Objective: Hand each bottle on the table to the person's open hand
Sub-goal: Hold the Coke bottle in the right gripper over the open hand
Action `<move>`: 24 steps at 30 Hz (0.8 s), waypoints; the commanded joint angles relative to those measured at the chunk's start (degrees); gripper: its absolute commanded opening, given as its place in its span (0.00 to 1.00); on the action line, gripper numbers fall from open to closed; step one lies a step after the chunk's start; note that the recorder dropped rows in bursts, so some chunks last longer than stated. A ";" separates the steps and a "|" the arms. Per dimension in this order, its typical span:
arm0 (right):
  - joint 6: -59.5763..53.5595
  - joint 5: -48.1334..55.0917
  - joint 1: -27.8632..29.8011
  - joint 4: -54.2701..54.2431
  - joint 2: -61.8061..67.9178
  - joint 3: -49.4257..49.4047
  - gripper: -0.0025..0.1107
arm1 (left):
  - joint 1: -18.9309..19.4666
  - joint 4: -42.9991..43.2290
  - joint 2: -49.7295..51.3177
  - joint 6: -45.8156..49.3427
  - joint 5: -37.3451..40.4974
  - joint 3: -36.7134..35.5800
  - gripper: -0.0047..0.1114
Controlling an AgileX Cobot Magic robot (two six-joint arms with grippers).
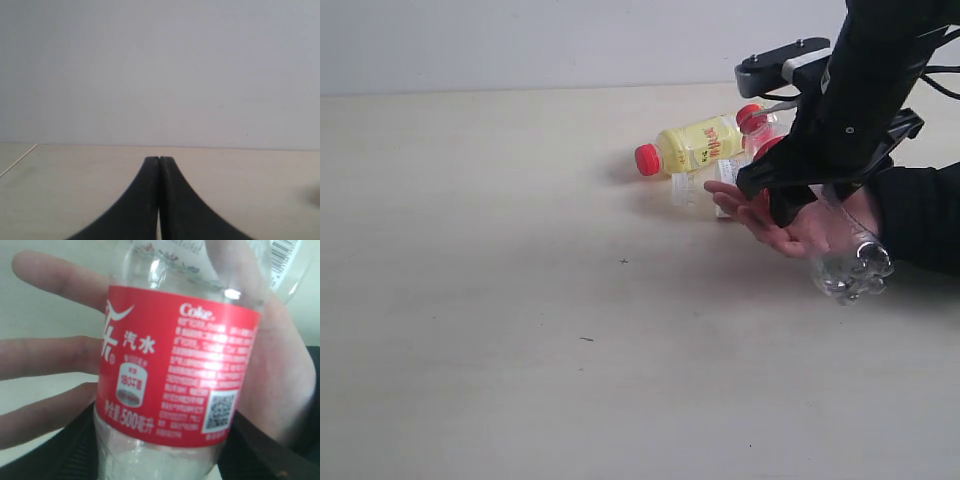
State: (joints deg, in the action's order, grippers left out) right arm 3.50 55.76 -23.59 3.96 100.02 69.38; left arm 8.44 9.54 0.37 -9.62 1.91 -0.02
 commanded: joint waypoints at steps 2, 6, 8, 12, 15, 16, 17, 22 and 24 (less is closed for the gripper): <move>-0.69 -1.25 0.25 -0.08 0.91 -0.09 0.02 | 0.19 0.32 -0.37 0.18 -0.24 0.02 0.04; -0.69 -2.28 0.25 -0.08 0.91 -0.09 0.02 | 0.19 0.32 -0.37 0.18 -0.24 0.02 0.04; -0.69 -2.28 0.25 -0.08 0.91 -0.09 0.02 | 0.19 0.32 -0.37 0.18 -0.24 0.02 0.04; -0.57 -1.85 0.25 -0.08 0.91 -0.09 0.05 | 0.19 0.32 -0.37 0.18 -0.24 0.02 0.04; -0.57 -1.29 0.25 -0.08 0.91 -0.09 0.16 | 0.19 0.32 -0.37 0.18 -0.24 0.02 0.04; -0.57 -1.13 0.25 -0.08 0.91 -0.09 0.22 | 0.19 0.32 -0.37 0.18 -0.24 0.02 0.04; -0.57 -1.02 0.25 -0.08 0.91 -0.09 0.27 | 0.19 0.32 -0.37 0.18 -0.24 0.02 0.04; -0.57 0.26 0.25 -0.39 0.91 -0.09 0.55 | 0.19 0.32 -0.37 0.18 -0.24 0.02 0.04; -0.57 0.26 0.25 -0.39 0.91 -0.09 0.63 | 0.19 0.32 -0.37 0.18 -0.24 0.02 0.04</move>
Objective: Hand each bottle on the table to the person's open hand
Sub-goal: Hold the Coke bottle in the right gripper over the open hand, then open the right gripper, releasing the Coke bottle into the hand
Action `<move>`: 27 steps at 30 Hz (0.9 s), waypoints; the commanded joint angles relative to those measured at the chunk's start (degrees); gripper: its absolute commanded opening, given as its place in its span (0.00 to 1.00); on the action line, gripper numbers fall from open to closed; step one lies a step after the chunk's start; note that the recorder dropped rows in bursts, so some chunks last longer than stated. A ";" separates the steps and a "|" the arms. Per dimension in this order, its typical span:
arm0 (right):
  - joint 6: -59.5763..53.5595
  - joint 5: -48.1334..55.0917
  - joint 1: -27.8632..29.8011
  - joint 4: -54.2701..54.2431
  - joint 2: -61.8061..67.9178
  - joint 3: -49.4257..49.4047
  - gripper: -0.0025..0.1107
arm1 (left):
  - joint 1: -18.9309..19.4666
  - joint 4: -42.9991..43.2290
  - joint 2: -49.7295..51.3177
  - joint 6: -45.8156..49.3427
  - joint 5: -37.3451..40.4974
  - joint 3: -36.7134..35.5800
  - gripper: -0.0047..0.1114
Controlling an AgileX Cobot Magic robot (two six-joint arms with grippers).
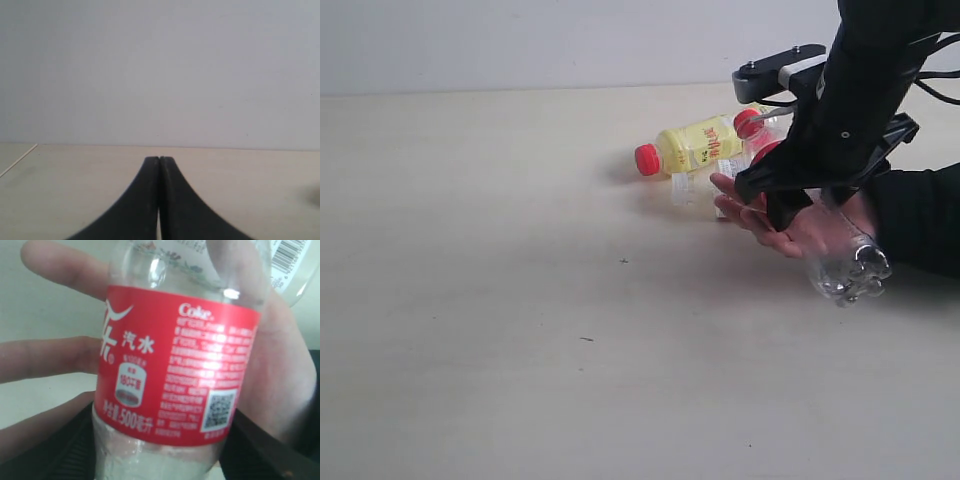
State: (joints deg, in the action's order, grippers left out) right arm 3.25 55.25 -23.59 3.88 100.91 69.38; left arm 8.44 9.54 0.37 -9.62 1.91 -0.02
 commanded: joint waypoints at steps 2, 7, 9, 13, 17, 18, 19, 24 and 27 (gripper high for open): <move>-0.33 0.77 0.25 -0.31 0.02 -0.09 0.68 | 0.19 0.32 -0.37 0.18 -0.24 0.02 0.04; -0.33 0.77 0.25 -0.31 0.02 -0.09 0.69 | 0.19 0.32 -0.37 0.18 -0.24 0.02 0.04; -0.33 0.77 0.25 -0.31 0.02 -0.09 0.69 | 0.19 0.32 -0.37 0.18 -0.24 0.02 0.04; -0.56 0.77 0.25 -0.31 -0.10 0.02 0.69 | 0.19 0.32 -0.37 0.18 -0.24 0.02 0.04; -0.69 3.69 0.25 -0.31 -2.49 2.66 0.69 | 0.19 0.32 -0.37 0.18 -0.24 0.02 0.04; -0.69 4.05 0.25 -0.31 -3.13 3.18 0.69 | 0.19 0.32 -0.37 0.18 -0.24 0.02 0.04; -0.58 4.84 0.25 -0.31 -5.00 4.06 0.69 | 0.19 0.32 -0.37 0.18 -0.24 0.02 0.04; -2.13 9.03 0.25 -0.67 -14.79 4.60 0.53 | 0.19 0.32 -0.37 0.18 -0.24 0.02 0.04; -3.66 4.18 0.25 -1.97 -27.23 -2.19 0.15 | 0.19 0.32 -0.37 0.18 -0.24 0.02 0.04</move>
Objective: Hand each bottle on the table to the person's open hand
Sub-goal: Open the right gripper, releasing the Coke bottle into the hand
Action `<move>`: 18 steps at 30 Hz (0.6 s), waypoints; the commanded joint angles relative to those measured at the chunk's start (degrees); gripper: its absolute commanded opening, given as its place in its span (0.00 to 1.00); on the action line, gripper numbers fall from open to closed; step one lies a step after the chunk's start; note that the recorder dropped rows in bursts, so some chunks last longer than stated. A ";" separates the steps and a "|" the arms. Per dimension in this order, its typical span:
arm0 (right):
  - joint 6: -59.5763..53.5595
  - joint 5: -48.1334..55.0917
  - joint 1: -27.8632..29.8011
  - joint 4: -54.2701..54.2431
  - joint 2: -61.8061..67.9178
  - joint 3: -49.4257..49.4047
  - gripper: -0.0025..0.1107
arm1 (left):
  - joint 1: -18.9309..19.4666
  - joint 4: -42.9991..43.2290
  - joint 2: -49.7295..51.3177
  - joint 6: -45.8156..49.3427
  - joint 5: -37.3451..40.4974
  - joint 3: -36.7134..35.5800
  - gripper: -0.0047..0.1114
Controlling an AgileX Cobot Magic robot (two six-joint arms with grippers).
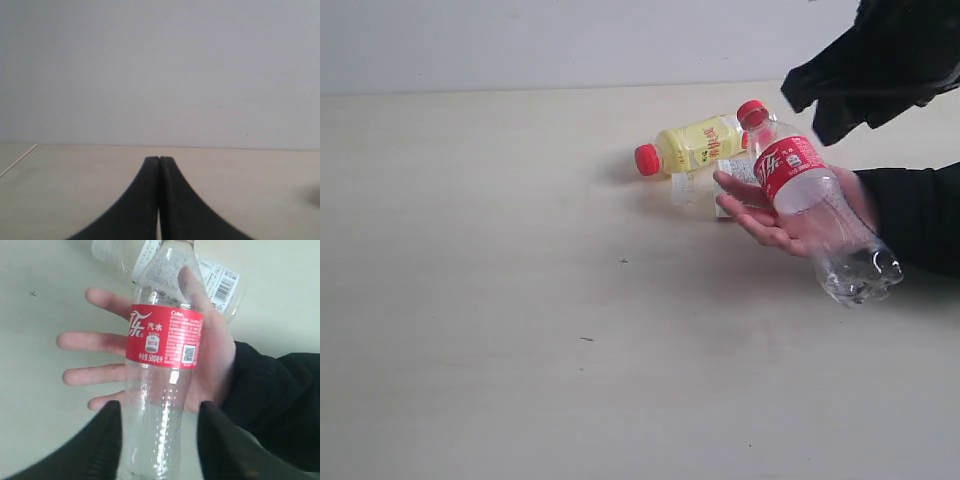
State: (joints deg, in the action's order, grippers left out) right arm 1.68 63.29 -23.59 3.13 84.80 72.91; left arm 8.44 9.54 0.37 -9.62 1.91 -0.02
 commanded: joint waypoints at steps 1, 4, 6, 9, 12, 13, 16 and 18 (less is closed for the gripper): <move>-2.38 -7.79 0.25 -1.23 -17.76 -10.40 0.04 | 0.19 0.32 -0.37 0.18 -0.24 0.02 0.04; -4.11 -16.87 0.25 -1.23 -30.35 -19.78 0.02 | 0.19 0.32 -0.37 0.18 -0.24 0.02 0.04; -4.31 -20.51 0.25 -1.23 -38.63 -25.71 0.02 | 0.19 0.32 -0.37 0.18 -0.24 0.02 0.04; -4.75 -23.65 0.25 -0.99 -48.49 -34.61 0.02 | 0.93 0.32 -0.37 0.18 -0.24 0.02 0.04; -4.64 -30.43 0.25 -1.09 -56.85 -40.67 0.02 | 1.29 0.32 -0.37 0.18 -0.24 0.02 0.04; -4.64 -32.20 0.25 -1.09 -59.23 -42.01 0.02 | 1.29 0.32 -0.37 0.18 -0.24 0.02 0.04; -4.64 -33.63 0.25 0.97 -63.52 -43.99 0.02 | 1.29 0.32 -0.37 0.18 -0.24 0.02 0.04; -4.64 -33.63 0.25 1.87 -64.72 -44.89 0.02 | 1.29 0.32 -0.37 0.18 -0.24 0.02 0.04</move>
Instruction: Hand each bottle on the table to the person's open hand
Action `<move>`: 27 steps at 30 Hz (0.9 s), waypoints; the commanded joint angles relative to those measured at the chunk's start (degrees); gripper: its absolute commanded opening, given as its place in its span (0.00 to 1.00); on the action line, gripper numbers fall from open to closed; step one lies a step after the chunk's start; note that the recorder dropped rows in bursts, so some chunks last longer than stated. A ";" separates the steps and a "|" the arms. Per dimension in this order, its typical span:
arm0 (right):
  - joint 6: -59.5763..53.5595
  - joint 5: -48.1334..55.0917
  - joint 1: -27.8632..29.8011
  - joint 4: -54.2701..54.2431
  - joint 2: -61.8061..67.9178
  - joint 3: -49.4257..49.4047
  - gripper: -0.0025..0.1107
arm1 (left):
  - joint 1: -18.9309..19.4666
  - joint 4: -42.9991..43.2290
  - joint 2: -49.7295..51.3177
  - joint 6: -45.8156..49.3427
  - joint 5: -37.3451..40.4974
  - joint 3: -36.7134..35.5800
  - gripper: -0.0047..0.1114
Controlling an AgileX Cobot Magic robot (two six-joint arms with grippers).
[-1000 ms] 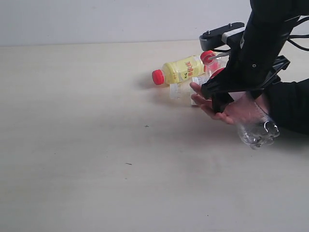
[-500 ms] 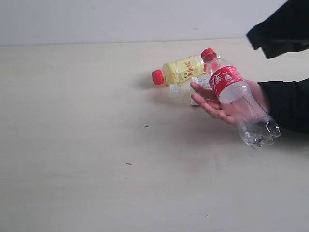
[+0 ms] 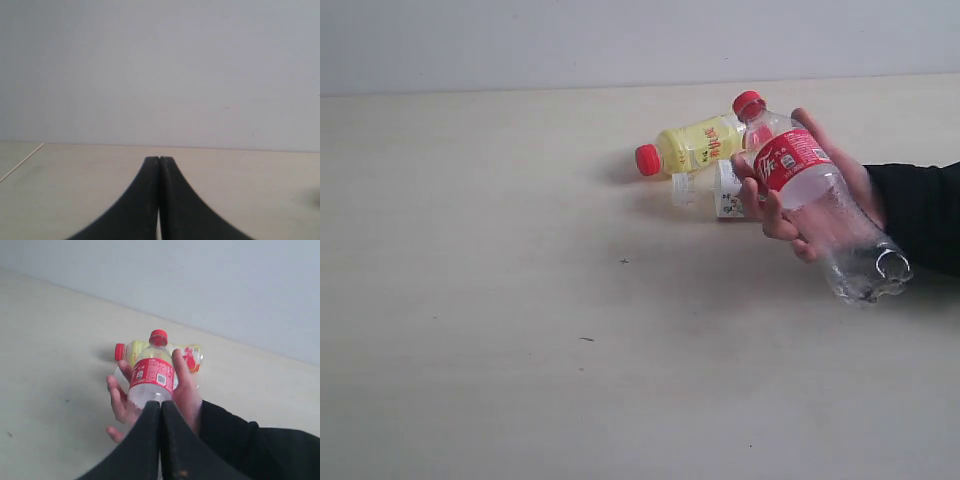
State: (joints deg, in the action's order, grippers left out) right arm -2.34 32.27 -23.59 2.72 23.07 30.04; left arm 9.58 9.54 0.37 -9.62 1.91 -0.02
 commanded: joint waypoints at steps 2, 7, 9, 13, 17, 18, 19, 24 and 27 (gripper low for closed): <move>-0.62 -3.58 0.25 2.14 -3.10 -2.80 0.02 | 0.14 0.32 -0.37 0.18 -0.24 0.02 0.04; 1.50 -6.10 0.25 2.15 -3.10 -4.40 0.02 | 0.14 0.32 -0.37 0.18 -0.24 0.02 0.04; 1.50 -5.95 0.25 2.15 -3.21 -4.41 0.02 | 0.14 0.32 -0.37 0.18 -0.24 0.02 0.04; 1.50 -6.28 0.25 2.15 -3.22 -4.41 0.02 | 0.14 0.32 -0.37 0.18 -0.24 0.02 0.04; 1.50 -7.16 0.25 2.15 -3.22 -4.41 0.02 | 0.14 0.32 -0.37 0.18 -0.24 0.02 0.04; 1.50 -7.16 0.25 2.15 -3.22 -4.41 0.02 | 0.14 0.32 -0.37 0.18 -0.24 0.02 0.04; 1.50 -7.16 0.25 2.15 -3.22 -4.41 0.02 | 0.14 0.32 -0.37 0.18 -0.24 0.02 0.04; 1.50 -7.14 0.25 1.73 -4.82 -4.41 0.02 | 0.14 0.32 -0.37 0.18 -0.24 0.02 0.04; 1.50 -7.14 0.25 1.73 -7.99 -4.41 0.02 | 0.14 0.32 -0.37 0.18 -0.24 0.02 0.04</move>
State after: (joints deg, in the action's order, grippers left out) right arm -0.83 26.16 -23.59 4.49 17.60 25.92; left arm 9.58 9.54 0.37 -9.62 1.91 -0.02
